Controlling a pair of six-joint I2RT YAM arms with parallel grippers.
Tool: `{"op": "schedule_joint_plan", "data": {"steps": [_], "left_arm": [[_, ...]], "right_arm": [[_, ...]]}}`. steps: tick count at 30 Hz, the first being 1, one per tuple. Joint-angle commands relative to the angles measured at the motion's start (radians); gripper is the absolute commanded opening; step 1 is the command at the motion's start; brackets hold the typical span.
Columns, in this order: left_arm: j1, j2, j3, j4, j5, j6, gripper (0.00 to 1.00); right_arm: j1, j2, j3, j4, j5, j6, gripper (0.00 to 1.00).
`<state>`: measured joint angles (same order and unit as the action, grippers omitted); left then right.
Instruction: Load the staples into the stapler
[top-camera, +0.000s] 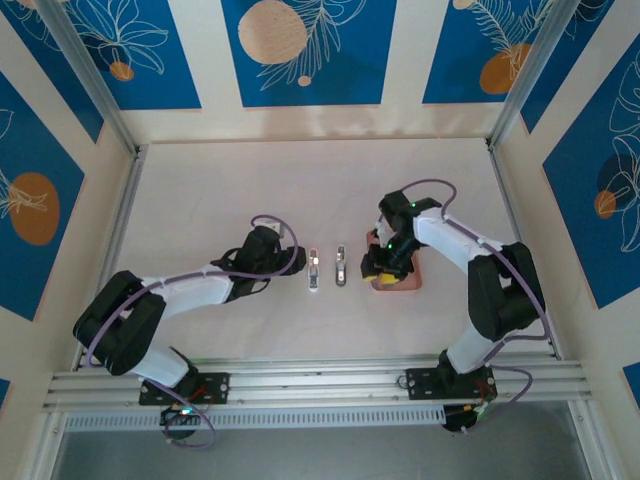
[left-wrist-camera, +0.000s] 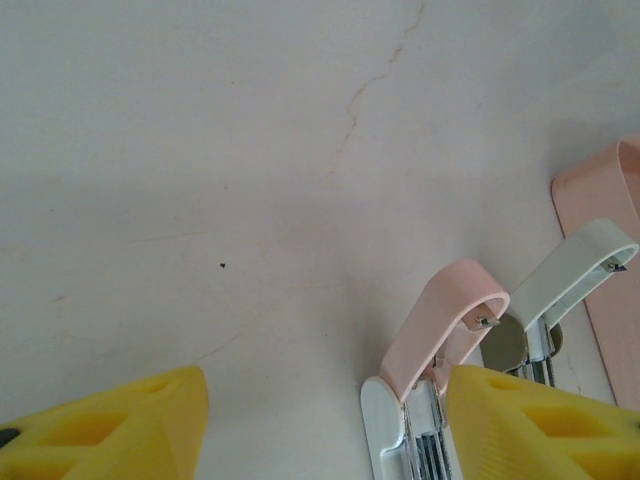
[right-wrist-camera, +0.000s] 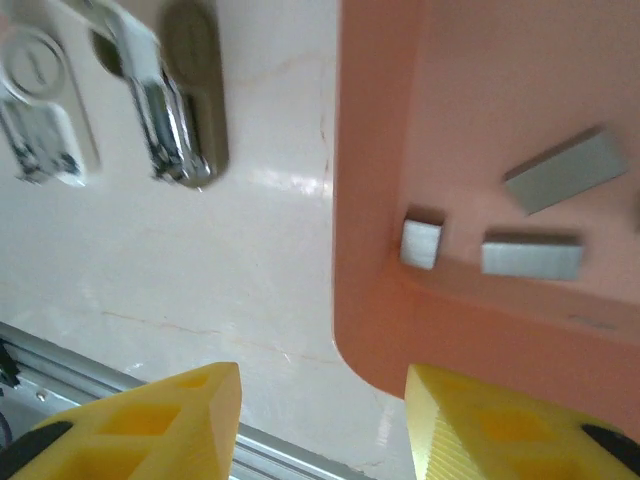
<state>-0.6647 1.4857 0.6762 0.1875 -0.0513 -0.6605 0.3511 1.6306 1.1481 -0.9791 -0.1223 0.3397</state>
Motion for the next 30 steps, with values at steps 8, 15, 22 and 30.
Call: {"op": "schedule_joint_plan", "data": {"steps": [8, 15, 22, 30], "left_arm": [[0.011, -0.024, -0.010, 0.016, -0.002, -0.002, 0.64], [0.010, -0.023, -0.008, 0.013, -0.010, -0.003, 0.64], [0.010, -0.014, -0.001, 0.018, -0.010, -0.001, 0.64], [0.010, -0.008, -0.001, 0.018, -0.005, 0.001, 0.64]], "right_arm": [[-0.106, 0.165, 0.233, -0.121, 0.201, -0.184, 0.39], [-0.142, 0.287, 0.305, -0.119, 0.220, -0.104, 0.42], [-0.153, 0.340, 0.313, -0.087, 0.214, -0.013, 0.49], [-0.153, 0.373, 0.324, -0.056, 0.217, 0.004, 0.49]]}}
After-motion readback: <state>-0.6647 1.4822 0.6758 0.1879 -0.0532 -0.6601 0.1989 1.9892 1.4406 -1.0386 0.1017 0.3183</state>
